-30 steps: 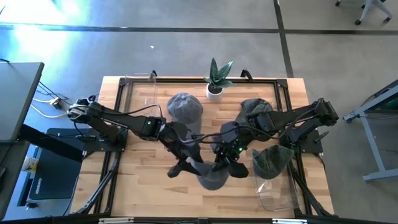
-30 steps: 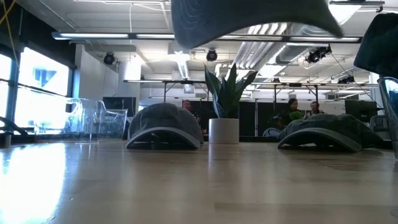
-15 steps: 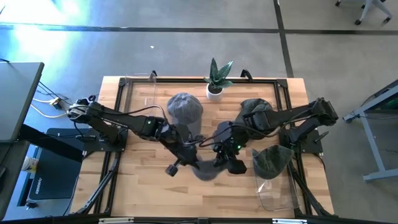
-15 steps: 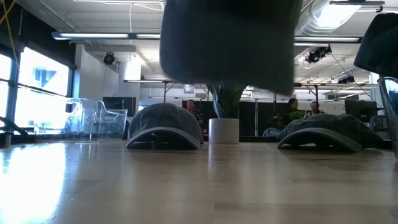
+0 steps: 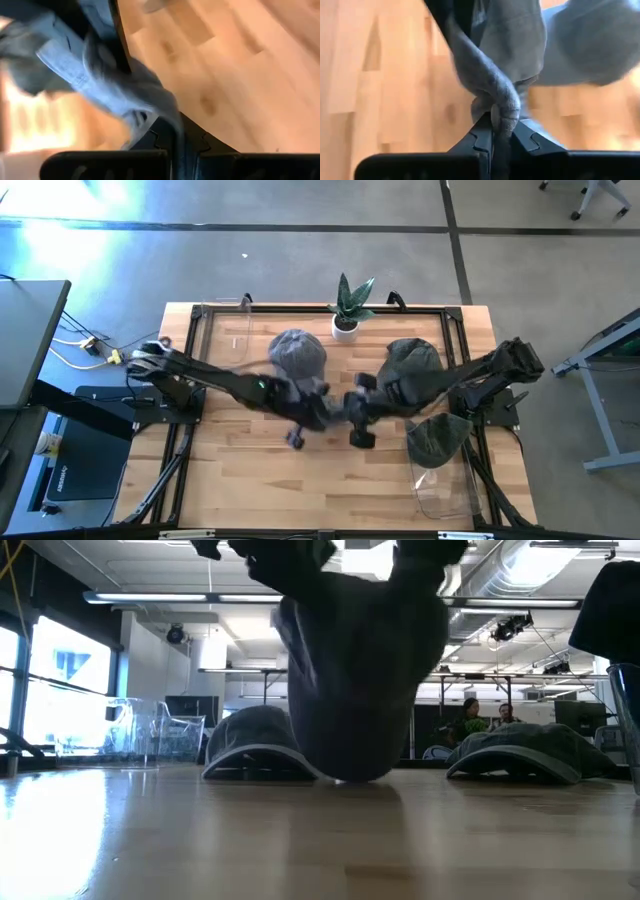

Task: Pick & Place hat
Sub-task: Put the bottom gray cap into the top transparent bin

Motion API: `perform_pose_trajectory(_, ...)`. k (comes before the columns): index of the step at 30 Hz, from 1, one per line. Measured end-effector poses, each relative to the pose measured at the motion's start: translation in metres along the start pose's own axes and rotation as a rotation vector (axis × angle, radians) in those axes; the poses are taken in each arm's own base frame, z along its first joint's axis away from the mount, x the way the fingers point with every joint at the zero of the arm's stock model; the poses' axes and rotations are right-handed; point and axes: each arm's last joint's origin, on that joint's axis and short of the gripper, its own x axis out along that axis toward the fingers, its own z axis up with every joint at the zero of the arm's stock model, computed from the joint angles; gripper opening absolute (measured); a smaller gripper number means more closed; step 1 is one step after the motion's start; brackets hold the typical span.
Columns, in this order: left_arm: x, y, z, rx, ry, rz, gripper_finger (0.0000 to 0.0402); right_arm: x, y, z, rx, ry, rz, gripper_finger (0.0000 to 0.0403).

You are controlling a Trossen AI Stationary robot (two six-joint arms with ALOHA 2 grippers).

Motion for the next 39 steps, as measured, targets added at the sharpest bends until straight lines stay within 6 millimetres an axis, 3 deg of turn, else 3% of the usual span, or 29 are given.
perform_pose_trajectory(7,0.047,-0.045,-0.003,-0.133,0.07,-0.261,0.0014,0.041,0.031,-0.048,0.142,-0.109,0.22,0.0034)
perform_pose_trajectory(15,0.053,-0.062,-0.013,-0.369,0.193,-0.516,0.0138,0.075,0.048,-0.075,0.163,-0.131,0.363,0.0068)
perform_pose_trajectory(18,0.05,-0.063,-0.019,-0.459,0.292,-0.517,0.0168,0.082,0.054,-0.074,0.169,-0.106,0.429,0.0105)
perform_pose_trajectory(22,0.046,-0.069,-0.02,-0.523,0.348,-0.506,0.017,0.085,0.059,-0.072,0.139,-0.071,0.515,0.0172)
perform_pose_trajectory(26,0.029,-0.072,-0.011,-0.599,0.32,-0.428,0.0151,0.067,0.056,-0.055,0.192,-0.068,0.637,0.022)
perform_pose_trajectory(28,0.027,-0.072,-0.007,-0.657,0.292,-0.36,0.0137,0.057,0.051,-0.047,0.242,-0.078,0.613,0.0226)
perform_pose_trajectory(33,0.03,-0.067,0.002,-0.791,0.197,-0.33,0.0098,0.058,0.042,-0.049,0.386,-0.078,0.422,0.0195)
perform_pose_trajectory(39,0.068,-0.07,-0.011,-0.832,0.261,-0.214,0.0051,0.08,0.041,-0.064,0.428,-0.011,0.274,0.0074)
